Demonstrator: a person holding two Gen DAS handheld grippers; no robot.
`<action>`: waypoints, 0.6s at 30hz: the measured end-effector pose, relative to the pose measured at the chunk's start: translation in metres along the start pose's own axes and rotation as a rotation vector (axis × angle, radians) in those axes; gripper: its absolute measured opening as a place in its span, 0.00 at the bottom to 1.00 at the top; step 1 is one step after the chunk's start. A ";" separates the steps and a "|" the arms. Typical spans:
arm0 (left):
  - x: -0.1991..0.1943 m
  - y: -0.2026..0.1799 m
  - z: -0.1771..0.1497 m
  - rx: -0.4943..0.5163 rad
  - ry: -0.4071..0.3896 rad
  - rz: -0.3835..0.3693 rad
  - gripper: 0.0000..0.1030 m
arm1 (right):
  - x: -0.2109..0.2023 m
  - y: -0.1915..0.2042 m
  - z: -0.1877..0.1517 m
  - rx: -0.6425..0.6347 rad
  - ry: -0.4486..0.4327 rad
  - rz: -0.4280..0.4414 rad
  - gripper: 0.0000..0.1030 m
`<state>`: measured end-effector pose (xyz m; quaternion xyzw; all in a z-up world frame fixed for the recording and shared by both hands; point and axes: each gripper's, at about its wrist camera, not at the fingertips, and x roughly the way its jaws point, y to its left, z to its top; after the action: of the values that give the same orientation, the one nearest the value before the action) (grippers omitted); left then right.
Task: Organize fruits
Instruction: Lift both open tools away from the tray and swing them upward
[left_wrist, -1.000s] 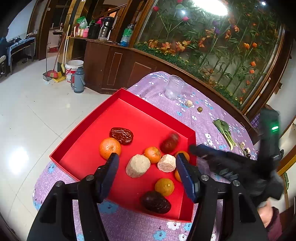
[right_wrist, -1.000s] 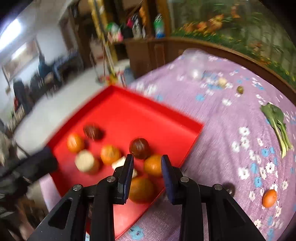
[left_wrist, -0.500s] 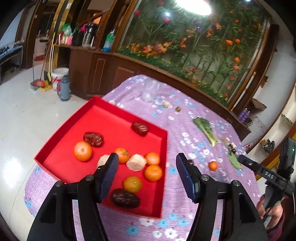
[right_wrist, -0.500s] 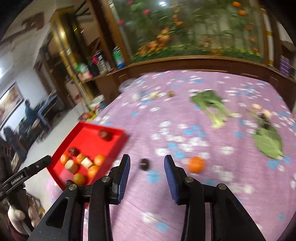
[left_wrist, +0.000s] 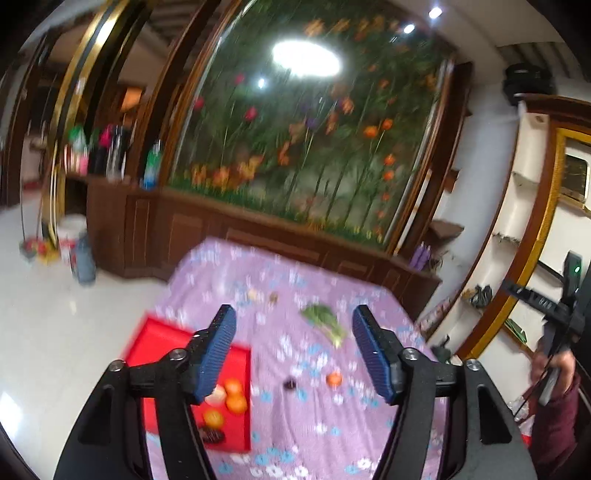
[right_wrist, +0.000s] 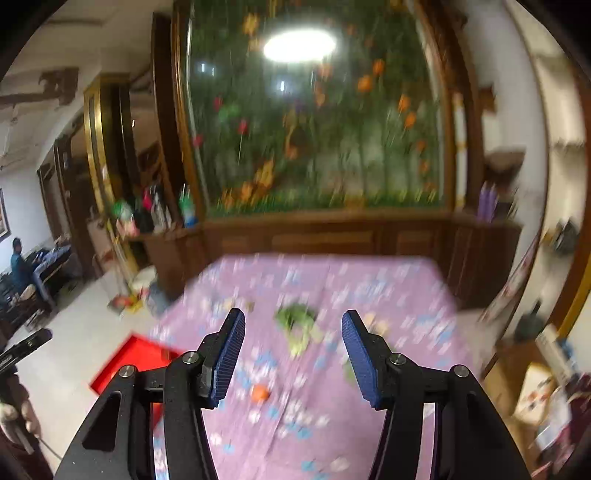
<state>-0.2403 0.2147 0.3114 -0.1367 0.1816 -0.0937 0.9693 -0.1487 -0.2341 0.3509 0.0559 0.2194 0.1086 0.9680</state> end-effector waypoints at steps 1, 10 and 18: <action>-0.014 -0.006 0.021 0.026 -0.033 0.007 0.71 | -0.015 0.000 0.016 -0.010 -0.029 -0.014 0.58; -0.057 -0.027 0.159 0.151 -0.166 0.207 0.81 | -0.124 0.031 0.158 -0.100 -0.246 -0.177 0.67; 0.063 -0.009 0.090 0.144 0.023 0.101 0.85 | 0.004 0.036 0.091 -0.118 0.021 -0.050 0.72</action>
<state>-0.1494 0.2124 0.3743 -0.0561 0.1920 -0.0589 0.9780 -0.1120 -0.2039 0.4367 -0.0080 0.2242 0.0979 0.9696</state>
